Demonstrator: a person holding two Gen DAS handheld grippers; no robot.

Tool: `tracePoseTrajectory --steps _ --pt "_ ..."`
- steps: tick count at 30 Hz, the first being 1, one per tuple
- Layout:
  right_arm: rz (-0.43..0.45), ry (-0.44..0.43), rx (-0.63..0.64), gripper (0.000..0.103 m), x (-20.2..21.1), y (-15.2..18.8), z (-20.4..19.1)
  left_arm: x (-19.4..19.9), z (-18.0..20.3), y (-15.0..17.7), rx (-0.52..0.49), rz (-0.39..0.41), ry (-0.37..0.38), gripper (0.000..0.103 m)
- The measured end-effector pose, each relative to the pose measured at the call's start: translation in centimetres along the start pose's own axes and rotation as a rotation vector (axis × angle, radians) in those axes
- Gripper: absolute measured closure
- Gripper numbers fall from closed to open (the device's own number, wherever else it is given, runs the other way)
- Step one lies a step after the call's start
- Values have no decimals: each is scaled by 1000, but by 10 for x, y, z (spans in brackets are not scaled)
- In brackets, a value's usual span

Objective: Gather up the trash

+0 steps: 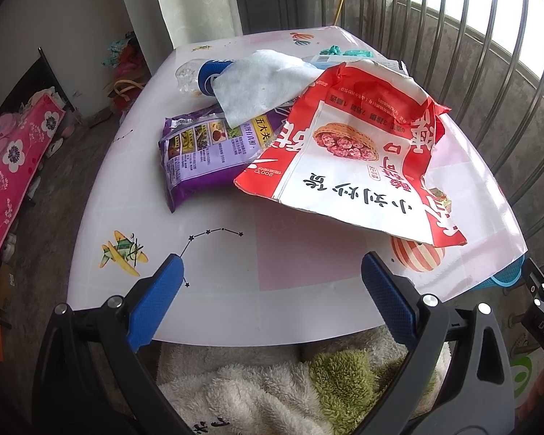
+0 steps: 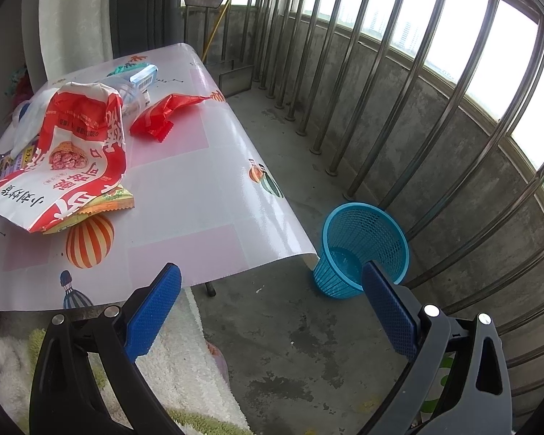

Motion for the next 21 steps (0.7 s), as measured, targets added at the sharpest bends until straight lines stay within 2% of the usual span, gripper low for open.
tracePoseTrajectory --steps 8,13,15,17,21 --pt "11 -28 -18 6 0 -1 -2 0 -6 -3 19 9 -1 9" --pt "49 -79 -27 6 2 -9 -5 6 -16 -12 20 64 1 9" --pt "72 -129 -36 6 2 -18 -8 9 -23 -19 30 92 0 9" --pt "91 -189 -48 6 0 -28 -13 9 -30 -25 34 111 33 9" --pt "87 -345 -78 18 -15 -51 -29 3 -40 -39 12 147 98 9"
Point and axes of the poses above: each gripper's, at about its wrist camera, not at the fingertips, and x roughly against the way its jaws point, z to its right, y to its underside, the point moved 2 cm from there along -x, roughly the way its jaws point, and after that the axes turned 5 degrees about z, right-handed, at the moved point
